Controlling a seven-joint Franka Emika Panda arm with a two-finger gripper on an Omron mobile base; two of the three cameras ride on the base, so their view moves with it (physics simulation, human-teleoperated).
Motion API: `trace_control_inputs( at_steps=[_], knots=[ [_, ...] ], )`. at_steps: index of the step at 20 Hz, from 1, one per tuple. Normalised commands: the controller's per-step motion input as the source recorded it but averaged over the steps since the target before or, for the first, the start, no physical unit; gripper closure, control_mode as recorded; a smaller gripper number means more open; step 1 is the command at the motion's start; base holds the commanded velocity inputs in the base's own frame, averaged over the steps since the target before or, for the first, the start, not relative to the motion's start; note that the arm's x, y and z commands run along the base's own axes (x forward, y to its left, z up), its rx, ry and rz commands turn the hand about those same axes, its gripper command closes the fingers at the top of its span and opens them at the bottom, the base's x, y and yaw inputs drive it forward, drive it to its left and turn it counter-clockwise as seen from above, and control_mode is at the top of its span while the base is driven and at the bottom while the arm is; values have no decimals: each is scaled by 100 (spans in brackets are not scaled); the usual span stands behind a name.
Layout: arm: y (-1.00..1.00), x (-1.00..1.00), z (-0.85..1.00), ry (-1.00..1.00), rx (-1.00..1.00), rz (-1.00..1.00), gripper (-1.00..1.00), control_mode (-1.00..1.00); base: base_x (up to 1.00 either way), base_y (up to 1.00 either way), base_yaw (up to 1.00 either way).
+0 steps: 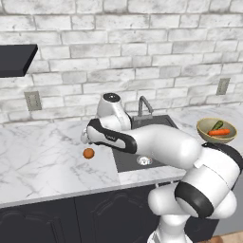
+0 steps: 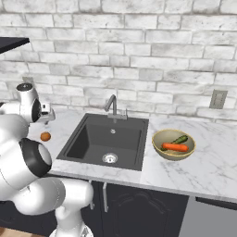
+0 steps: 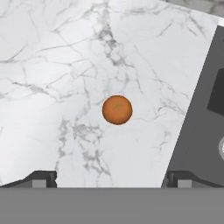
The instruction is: There is a mixed pile of frozen fruits and vegetables on the counter. Locate all the frozen vegetables and place the items in a bowl on the counter. Take all the frozen fruits and defrost them in a running sink.
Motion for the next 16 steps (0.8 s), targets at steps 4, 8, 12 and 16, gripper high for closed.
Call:
trace_control_inputs(
  at_steps=[4,8,12,16],
  knots=[
    [20,1,-18,0,2,-2,-100,-100,0,0,0],
    [14,7,-21,0,1,-3,-100,-100,0,0,0],
    [10,8,-15,0,0,-4,-100,-100,0,0,0],
    [4,7,-8,2,0,-4,-100,-100,0,0,0]
  ],
)
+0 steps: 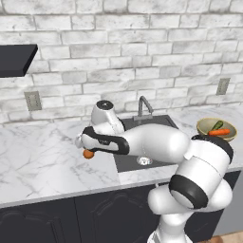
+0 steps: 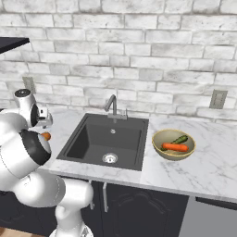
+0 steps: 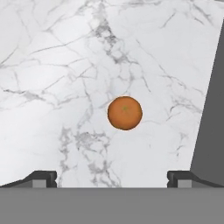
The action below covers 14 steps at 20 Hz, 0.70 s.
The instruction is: There is a mixed pile of frozen fruits and vegetables on the counter. Locate all the frozen vegetables and place the items in a bowl on the counter. Take all the frozen fruits and defrost them in a running sink.
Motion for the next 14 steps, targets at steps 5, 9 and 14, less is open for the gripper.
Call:
trace_control_inputs(
  at_steps=[5,9,14],
  knots=[
    [0,3,-7,3,1,-3,-100,-100,0,0,0],
    [0,5,-17,3,0,-3,-100,-100,0,0,0],
    [0,8,-20,2,0,-3,-100,-100,0,0,0]
  ],
)
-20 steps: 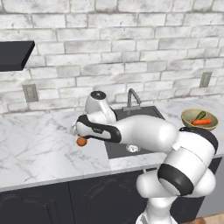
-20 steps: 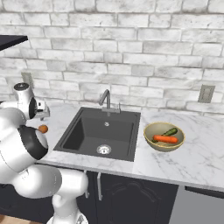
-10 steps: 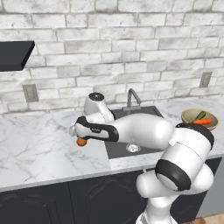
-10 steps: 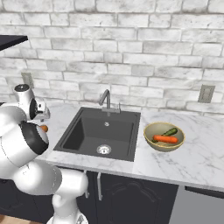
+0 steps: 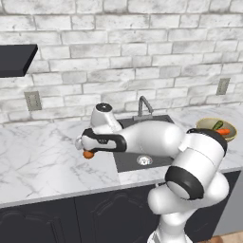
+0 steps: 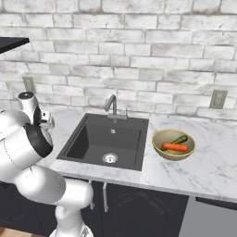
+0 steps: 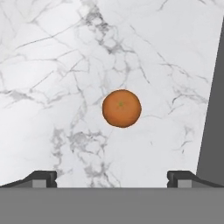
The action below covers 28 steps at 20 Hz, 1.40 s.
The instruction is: There is a mixed pile of frozen fruits and vegetables on the counter. Locate all the frozen vegetables and place the items in a bowl on the counter. Take all the frozen fruits and defrost them in a running sink.
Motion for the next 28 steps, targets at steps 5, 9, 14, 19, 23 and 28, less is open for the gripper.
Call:
trace_control_inputs(
  at_steps=[5,9,14,19,23,28],
  knots=[
    [1,9,-15,3,0,-3,-100,-100,0,0,0],
    [2,12,-14,3,0,-3,-100,-100,0,0,0],
    [2,9,-15,3,0,-4,-100,-100,0,0,0],
    [8,6,-15,3,0,-3,-100,-100,0,0,0],
    [7,8,-16,2,0,-3,-100,-100,0,0,0],
    [4,14,-14,3,1,-3,-100,-100,0,0,0]
  ],
)
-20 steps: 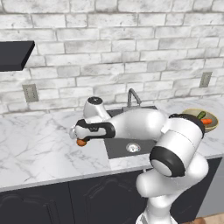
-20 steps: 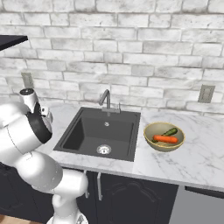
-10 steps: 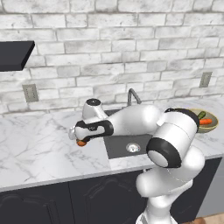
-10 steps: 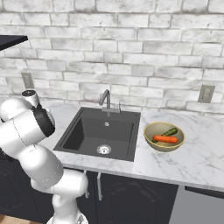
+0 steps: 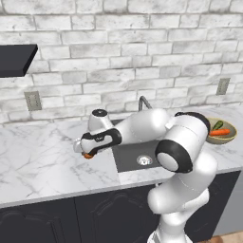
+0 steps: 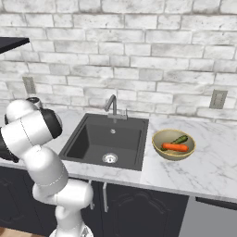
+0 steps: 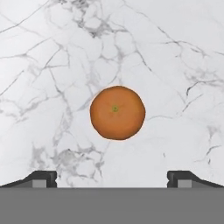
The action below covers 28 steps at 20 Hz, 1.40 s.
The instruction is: There is a mixed pile of frozen fruits and vegetables on the counter. Locate all the frozen vegetables and place the items in a bowl on the counter. Take all the frozen fruits and defrost them in a running sink.
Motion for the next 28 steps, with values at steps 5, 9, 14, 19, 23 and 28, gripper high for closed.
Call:
trace_control_inputs(
  at_steps=[5,9,14,19,23,28],
  knots=[
    [3,19,-14,3,1,-3,-100,-100,0,0,0],
    [9,19,-19,3,0,-2,-100,-100,0,0,0],
    [12,17,-21,4,0,-2,-100,-100,0,0,0],
    [13,16,-22,3,0,-2,-100,-100,0,0,0],
    [10,17,-20,2,0,-2,-100,-100,0,0,0],
    [9,17,-27,1,0,-2,100,-100,0,0,0]
  ],
)
